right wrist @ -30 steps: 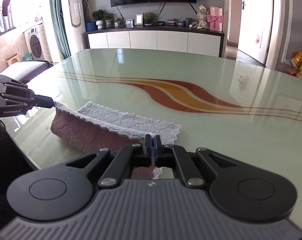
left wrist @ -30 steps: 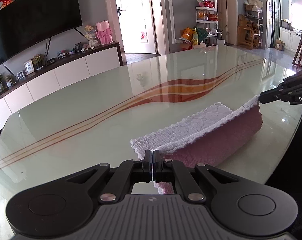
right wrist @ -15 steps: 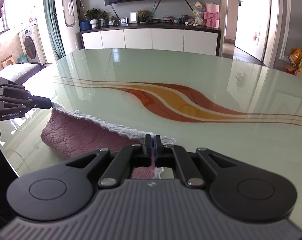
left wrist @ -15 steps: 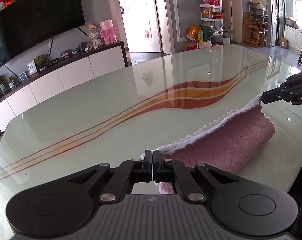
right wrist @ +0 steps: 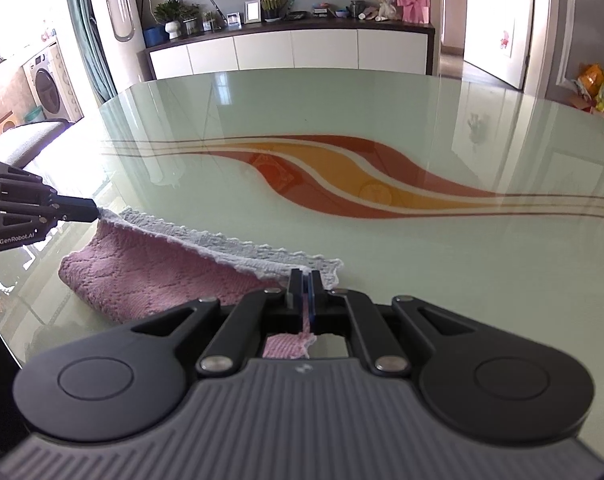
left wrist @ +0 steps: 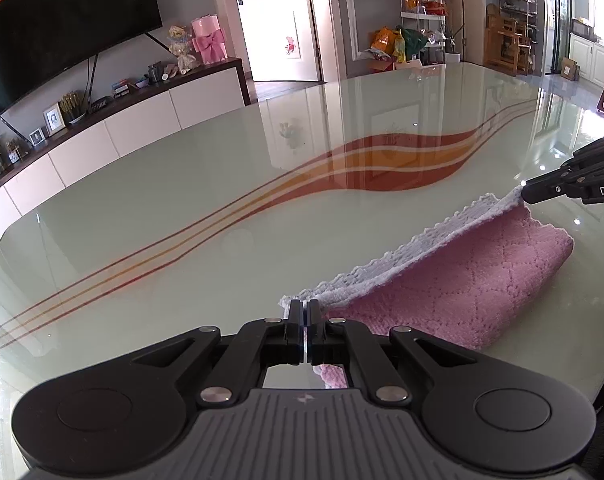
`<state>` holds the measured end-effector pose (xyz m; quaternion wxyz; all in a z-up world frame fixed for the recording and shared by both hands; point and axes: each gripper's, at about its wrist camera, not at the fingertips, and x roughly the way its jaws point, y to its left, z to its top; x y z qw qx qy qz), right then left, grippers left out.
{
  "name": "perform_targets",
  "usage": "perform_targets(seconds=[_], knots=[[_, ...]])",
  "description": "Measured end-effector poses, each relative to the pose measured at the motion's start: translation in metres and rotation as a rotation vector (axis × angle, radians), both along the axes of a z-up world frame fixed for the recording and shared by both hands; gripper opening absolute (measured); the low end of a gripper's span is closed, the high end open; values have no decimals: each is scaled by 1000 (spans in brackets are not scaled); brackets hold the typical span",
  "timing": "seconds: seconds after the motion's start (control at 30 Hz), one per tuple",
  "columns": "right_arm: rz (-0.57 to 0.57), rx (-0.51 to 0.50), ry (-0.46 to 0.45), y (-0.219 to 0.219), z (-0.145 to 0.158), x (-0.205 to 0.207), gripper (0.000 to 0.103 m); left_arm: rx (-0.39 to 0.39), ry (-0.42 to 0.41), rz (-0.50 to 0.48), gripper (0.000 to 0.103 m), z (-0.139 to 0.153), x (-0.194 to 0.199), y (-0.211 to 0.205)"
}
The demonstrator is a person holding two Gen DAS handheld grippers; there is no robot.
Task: Fold towel
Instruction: 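Lower the held edge onto the towel's opposite edge with both grippers, then open both grippers to release the folded towel edge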
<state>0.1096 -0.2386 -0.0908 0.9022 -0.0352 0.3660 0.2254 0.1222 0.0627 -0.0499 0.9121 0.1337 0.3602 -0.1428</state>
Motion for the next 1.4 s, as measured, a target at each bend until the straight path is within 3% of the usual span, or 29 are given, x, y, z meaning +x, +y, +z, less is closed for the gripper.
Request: perform_targets(seconds=[0.77,0.9,1.07,1.2,1.4], knots=[[-49,-4,-1,5,-2,12,4,30,-6,35,5,-7,10,-1],[-66,10,-8,3,-3,14,20,38,-13,51,7,-7,10,2],[-109,6,-60,-3,2,6,28,47,-30,65,11,-4,6,5],[-109,-27,-103,-3,5,-4,28,24,-43,34,12,5,-5,1],[-13,56,-58,20,-2,0,28,-25,-34,-69,17,4,-5,-24]])
